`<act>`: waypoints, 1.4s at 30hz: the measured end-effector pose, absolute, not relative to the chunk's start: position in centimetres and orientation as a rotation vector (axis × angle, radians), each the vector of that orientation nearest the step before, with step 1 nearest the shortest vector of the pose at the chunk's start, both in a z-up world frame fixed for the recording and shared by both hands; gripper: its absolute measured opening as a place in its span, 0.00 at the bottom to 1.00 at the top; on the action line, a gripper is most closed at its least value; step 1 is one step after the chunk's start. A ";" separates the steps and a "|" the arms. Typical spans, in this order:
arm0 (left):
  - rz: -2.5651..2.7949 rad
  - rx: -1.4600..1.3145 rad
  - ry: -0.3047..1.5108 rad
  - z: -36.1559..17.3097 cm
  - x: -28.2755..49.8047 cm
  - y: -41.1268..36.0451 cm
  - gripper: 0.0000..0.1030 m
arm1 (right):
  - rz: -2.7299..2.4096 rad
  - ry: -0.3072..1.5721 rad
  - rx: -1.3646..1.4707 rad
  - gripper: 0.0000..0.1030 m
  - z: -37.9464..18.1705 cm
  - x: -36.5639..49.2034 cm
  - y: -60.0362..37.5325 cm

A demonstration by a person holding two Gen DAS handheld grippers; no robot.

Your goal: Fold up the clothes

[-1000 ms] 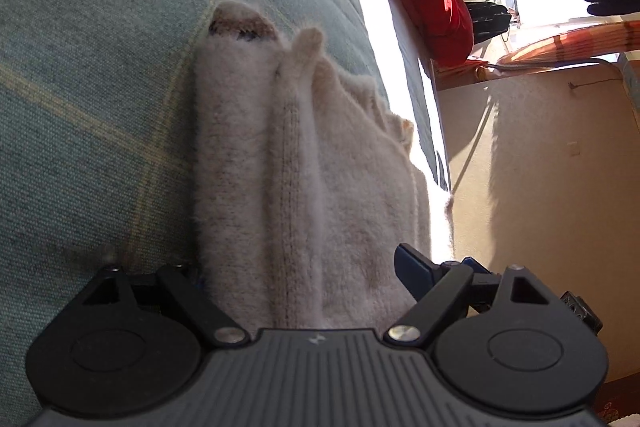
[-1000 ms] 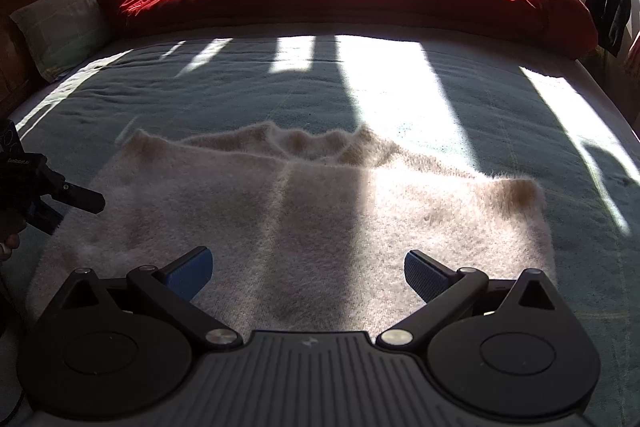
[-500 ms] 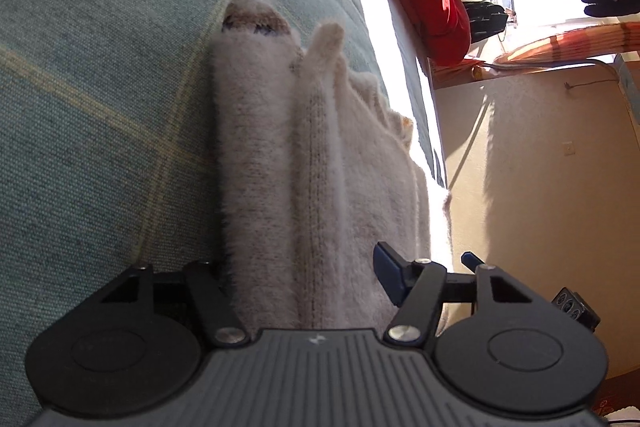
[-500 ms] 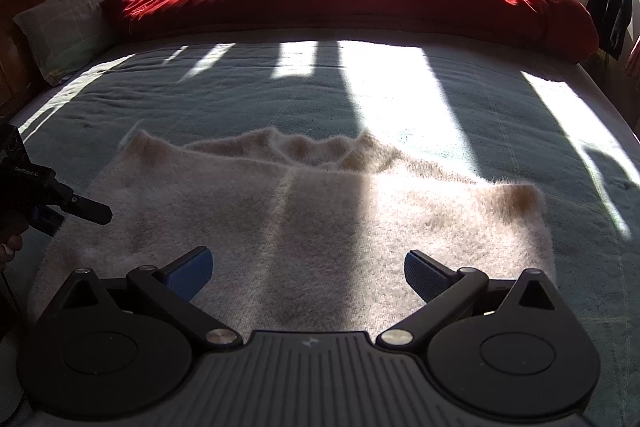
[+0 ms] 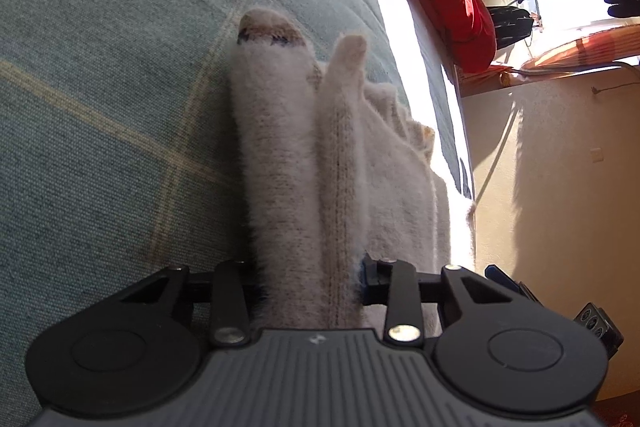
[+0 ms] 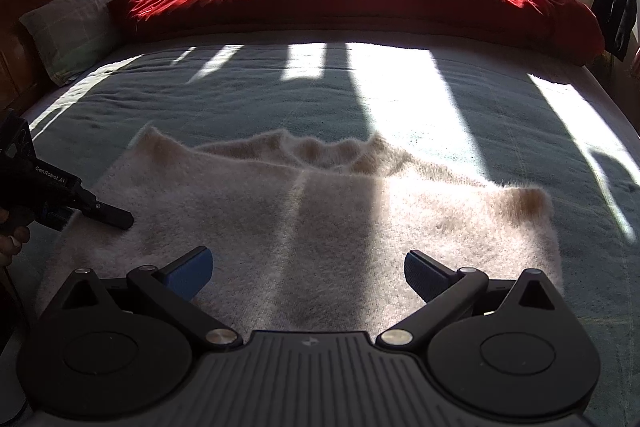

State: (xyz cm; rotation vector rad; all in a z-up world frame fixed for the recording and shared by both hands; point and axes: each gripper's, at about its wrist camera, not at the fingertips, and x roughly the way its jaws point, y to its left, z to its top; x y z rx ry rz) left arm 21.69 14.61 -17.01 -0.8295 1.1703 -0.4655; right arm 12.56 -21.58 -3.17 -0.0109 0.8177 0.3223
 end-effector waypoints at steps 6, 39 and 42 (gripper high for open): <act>-0.483 -0.781 1.142 -14.1 21.4 13.9 0.30 | 0.388 0.844 0.175 1.00 -3.6 13.6 -22.3; -0.473 -0.777 1.134 -10.3 21.4 12.1 0.30 | 0.371 0.954 0.560 1.00 -8.4 25.4 -20.5; -0.465 -0.762 1.137 -9.8 21.4 11.6 0.30 | 0.398 0.969 0.595 1.00 -7.3 23.6 -21.9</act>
